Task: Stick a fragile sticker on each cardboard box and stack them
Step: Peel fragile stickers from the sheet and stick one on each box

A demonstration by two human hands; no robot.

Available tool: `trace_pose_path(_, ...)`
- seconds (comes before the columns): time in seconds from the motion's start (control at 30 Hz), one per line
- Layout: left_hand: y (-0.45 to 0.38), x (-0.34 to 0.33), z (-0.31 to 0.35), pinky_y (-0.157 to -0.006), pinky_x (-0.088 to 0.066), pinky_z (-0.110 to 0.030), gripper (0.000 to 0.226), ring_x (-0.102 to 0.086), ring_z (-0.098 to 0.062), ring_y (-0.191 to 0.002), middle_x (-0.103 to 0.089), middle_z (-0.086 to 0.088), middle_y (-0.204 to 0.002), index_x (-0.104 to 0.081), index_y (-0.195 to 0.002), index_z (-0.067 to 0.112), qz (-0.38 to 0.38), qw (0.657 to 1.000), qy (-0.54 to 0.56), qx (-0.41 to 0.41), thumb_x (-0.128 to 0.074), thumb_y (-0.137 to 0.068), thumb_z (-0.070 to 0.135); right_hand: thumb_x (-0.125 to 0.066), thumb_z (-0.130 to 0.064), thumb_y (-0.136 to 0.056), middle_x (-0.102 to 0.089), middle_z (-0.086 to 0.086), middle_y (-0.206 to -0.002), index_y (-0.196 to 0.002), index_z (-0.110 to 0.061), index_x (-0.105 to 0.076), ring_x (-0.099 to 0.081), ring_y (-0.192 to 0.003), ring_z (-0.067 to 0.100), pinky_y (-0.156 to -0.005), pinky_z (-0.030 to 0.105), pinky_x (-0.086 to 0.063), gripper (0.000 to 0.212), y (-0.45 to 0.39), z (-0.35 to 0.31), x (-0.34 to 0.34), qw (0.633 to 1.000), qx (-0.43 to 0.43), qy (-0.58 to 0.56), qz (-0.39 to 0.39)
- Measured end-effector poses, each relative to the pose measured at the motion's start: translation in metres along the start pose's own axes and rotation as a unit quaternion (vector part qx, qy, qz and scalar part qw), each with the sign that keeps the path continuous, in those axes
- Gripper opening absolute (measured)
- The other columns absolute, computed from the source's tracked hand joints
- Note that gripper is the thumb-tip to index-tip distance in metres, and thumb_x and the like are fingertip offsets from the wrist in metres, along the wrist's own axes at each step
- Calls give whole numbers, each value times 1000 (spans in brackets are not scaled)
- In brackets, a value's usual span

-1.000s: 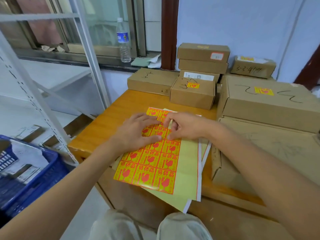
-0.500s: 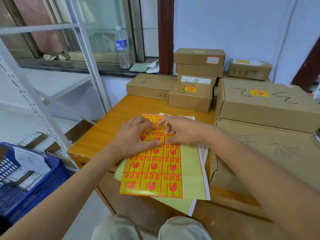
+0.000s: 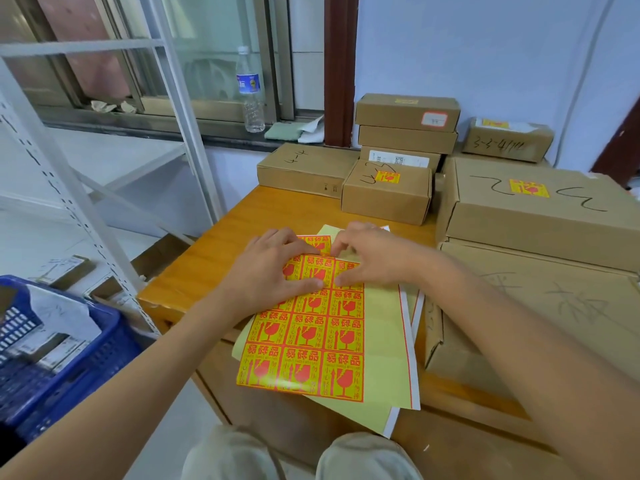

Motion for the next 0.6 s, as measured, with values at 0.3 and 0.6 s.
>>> trace_pose_path(0.3,5,10,6,-83,-37,-30,44,-46,-3,-95,-62,14,-101,-67,-110,26,112,993,-23,-19,-53,-90,63,-82,-38,-86,-57,-16,-99,-102,-31,-62,-55,-91,3,-79,31,-52,27,2,-9,9,990,45,-35,128)
trace_pose_path(0.6,7,14,7,-81,-33,-28,44,-48,-5,-91,-63,12,-95,-67,-101,24,156,987,-26,-8,-50,-91,63,-79,-46,-86,-60,-15,-96,-95,-31,-63,-57,-91,7,-75,31,-48,24,5,-8,14,989,33,1,143)
Point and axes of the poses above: each hand's wrist, its own y-axis away from the middle knuckle, its own x-axis out of the back of the hand, z = x × y, the point moved 3 cm from there along -y, towards the middle knuckle
